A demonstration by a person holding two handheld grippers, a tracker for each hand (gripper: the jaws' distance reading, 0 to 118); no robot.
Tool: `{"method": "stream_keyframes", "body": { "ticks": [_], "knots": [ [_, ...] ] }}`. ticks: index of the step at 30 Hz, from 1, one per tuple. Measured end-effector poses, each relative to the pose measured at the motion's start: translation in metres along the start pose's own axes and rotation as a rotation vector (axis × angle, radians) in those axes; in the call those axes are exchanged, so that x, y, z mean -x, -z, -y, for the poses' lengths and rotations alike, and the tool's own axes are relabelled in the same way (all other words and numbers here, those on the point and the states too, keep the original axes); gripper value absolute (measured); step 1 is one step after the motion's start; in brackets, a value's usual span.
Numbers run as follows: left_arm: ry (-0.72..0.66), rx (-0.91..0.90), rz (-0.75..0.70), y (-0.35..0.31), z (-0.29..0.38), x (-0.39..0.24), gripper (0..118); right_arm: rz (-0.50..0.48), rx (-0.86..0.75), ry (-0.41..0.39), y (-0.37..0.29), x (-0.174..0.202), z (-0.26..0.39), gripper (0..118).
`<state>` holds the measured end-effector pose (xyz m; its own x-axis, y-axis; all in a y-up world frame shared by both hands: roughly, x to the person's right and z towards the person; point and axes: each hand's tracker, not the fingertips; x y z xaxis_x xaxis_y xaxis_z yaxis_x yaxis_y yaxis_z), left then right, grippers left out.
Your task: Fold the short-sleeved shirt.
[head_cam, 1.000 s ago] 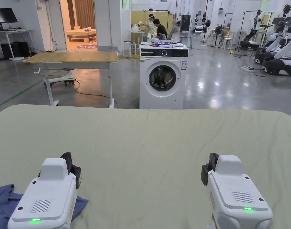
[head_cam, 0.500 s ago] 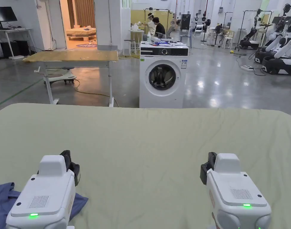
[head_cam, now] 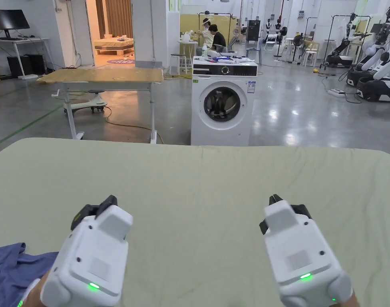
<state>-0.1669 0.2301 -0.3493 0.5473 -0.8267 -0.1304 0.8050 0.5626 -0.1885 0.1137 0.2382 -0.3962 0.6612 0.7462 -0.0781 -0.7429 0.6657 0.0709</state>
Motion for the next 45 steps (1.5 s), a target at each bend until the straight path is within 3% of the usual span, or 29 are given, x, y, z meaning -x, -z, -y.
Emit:
{"method": "stream_keyframes", "body": {
  "ticks": [1, 3, 5, 8, 10, 12, 13, 17, 20, 23, 29, 38, 45],
  "knots": [
    [0.102, -0.021, 0.008, -0.001, 0.002, -0.005, 1, 0.014, -0.031, -0.162, -0.001, 0.006, 0.001, 1],
    [0.24, -0.037, 0.017, 0.004, 0.018, -0.016, 0, -0.002, -0.08, -0.376, -0.002, 0.012, 0.001, 1],
    [0.266, -0.055, 0.019, 0.005, 0.021, -0.015, 0, 0.003, -0.091, -0.402, -0.002, 0.011, 0.0, 1],
    [0.06, -0.003, 0.021, 0.009, 0.02, -0.001, 0, -0.008, -0.056, -0.251, -0.004, -0.001, -0.005, 1],
    [-0.189, 0.046, 0.029, 0.012, 0.018, 0.01, 0, -0.011, -0.018, -0.135, -0.006, -0.007, -0.007, 1],
    [-0.481, 0.085, 0.055, 0.015, 0.021, 0.025, 0, -0.041, 0.035, 0.064, -0.005, -0.012, -0.007, 1],
    [-0.624, 0.104, 0.069, 0.016, 0.024, 0.03, 0, -0.06, 0.063, 0.2, -0.005, -0.015, -0.005, 1],
    [-1.051, 0.094, 0.112, 0.012, 0.037, 0.038, 0, -0.03, 0.155, 0.65, 0.005, -0.024, 0.015, 1],
    [-1.238, 0.094, 0.096, 0.008, 0.042, 0.037, 1, -0.011, 0.182, 0.855, 0.006, -0.027, 0.027, 1],
    [-1.346, 0.08, 0.077, 0.005, 0.045, 0.04, 1, -0.004, 0.193, 0.953, 0.005, -0.029, 0.029, 1],
    [-1.185, 0.092, 0.089, 0.002, 0.048, 0.049, 1, -0.015, 0.187, 0.915, 0.005, -0.029, 0.029, 1],
    [-1.032, 0.293, 0.164, -0.004, 0.107, 0.086, 1, -0.066, 0.197, 0.853, 0.007, -0.013, 0.022, 1],
    [-0.991, 0.595, 0.241, -0.015, 0.185, 0.123, 3, -0.122, 0.232, 0.836, 0.014, 0.007, 0.024, 1]
  ]
}}
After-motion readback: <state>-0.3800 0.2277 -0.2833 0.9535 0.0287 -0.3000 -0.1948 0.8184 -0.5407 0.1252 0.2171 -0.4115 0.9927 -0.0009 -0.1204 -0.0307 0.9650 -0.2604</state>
